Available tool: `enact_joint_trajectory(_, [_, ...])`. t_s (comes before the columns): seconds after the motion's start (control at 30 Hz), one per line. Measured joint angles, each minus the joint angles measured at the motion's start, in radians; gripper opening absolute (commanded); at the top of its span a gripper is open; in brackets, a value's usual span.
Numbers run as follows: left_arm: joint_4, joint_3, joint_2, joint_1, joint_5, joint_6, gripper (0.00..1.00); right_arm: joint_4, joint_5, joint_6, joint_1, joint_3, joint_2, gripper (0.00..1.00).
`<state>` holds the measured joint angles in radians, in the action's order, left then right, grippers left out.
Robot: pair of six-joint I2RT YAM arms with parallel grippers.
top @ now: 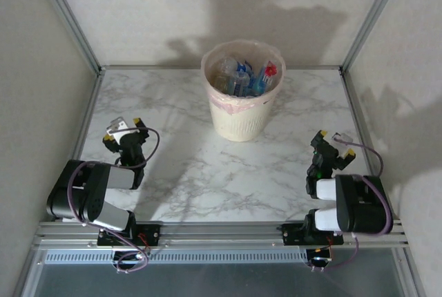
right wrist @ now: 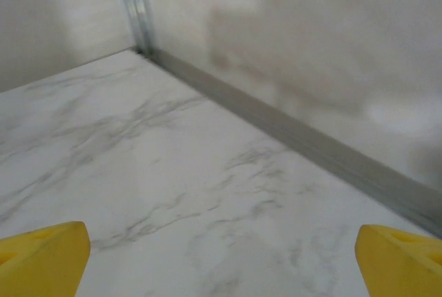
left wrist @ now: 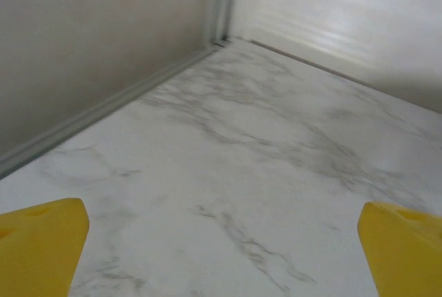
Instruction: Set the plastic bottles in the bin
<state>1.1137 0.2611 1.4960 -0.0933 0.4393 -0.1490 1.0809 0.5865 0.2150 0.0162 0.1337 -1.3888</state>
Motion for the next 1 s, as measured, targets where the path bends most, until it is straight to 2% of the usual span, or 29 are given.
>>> enact_joint_trajectory(0.13, [0.117,-0.047,0.042,0.007,-0.107,0.027,0.99,0.106,-0.224,-0.080,-0.031,0.052,-0.124,0.99])
enact_joint_trajectory(0.23, [0.149,-0.054,0.045,0.010,-0.135,0.034,0.99,0.158,-0.320,-0.106,-0.034,0.056,-0.154,0.99])
enact_joint_trajectory(0.43, [0.184,-0.054,0.046,0.007,-0.145,0.045,0.99,0.214,-0.377,-0.127,-0.034,0.056,-0.154,0.99])
enact_joint_trajectory(1.0, [0.192,-0.054,0.046,0.007,-0.162,0.056,0.99,0.214,-0.414,-0.149,-0.034,0.058,-0.154,0.99])
